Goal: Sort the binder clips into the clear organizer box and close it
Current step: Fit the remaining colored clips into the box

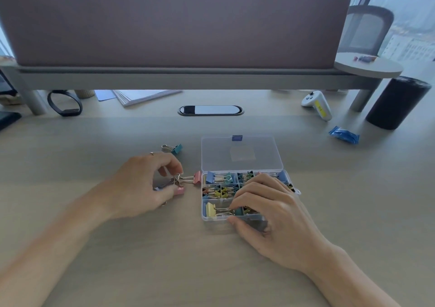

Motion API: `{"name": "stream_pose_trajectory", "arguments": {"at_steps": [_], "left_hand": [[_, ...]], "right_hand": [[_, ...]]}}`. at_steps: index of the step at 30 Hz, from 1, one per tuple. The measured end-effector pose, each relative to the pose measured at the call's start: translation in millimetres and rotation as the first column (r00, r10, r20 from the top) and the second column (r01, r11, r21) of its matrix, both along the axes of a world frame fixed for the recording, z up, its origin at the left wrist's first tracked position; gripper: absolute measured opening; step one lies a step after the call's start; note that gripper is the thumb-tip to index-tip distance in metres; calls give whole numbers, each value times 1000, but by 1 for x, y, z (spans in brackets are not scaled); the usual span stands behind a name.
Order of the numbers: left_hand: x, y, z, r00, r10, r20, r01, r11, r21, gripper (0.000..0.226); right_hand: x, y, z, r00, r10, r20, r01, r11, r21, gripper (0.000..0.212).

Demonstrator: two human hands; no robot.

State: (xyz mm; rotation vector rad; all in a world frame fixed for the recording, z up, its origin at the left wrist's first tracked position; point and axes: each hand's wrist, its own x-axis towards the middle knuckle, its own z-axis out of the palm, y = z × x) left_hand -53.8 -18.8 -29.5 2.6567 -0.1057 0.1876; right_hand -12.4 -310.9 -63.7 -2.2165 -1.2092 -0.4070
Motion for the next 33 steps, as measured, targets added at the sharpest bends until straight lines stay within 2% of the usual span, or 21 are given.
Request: {"name": "stream_pose_trajectory", "arguments": {"at_steps": [3,8,12,17,19,22,26,30,33], "left_hand": [[-4,-3,4,995,-102,-10,102,993,53,21],[-5,-5,6,988,-155,18,153,984,87,9],[-5,-5,4,984,-179,18,169,955,242,5],[-7,-9,4,983,-172,-61,182,960,212,7],[-8,-12,8,985,-165,-59,171,979,113,9],[-12,-25,21,992,-126,-12,121,970,-210,7],[-14,-67,32,989,-149,-24,107,807,-581,6],[-13,-101,21,988,-111,-106,17,765,-644,9],[-15,-110,13,992,-74,-101,-13,741,-672,11]], "right_hand": [[-1,0,0,1000,-7,-11,7,1000,29,13],[0,0,0,1000,-15,-20,16,999,47,12],[0,0,-1,999,-17,-29,18,999,41,13],[0,0,-1,999,-16,-36,18,999,34,14],[0,0,-1,999,-16,-34,18,999,43,14],[-1,0,1,999,-23,-26,25,998,65,15],[-3,2,6,999,-49,15,47,994,94,24],[-11,7,9,993,-95,-66,109,960,259,45],[-14,12,8,986,-145,-82,164,933,321,44]]}}
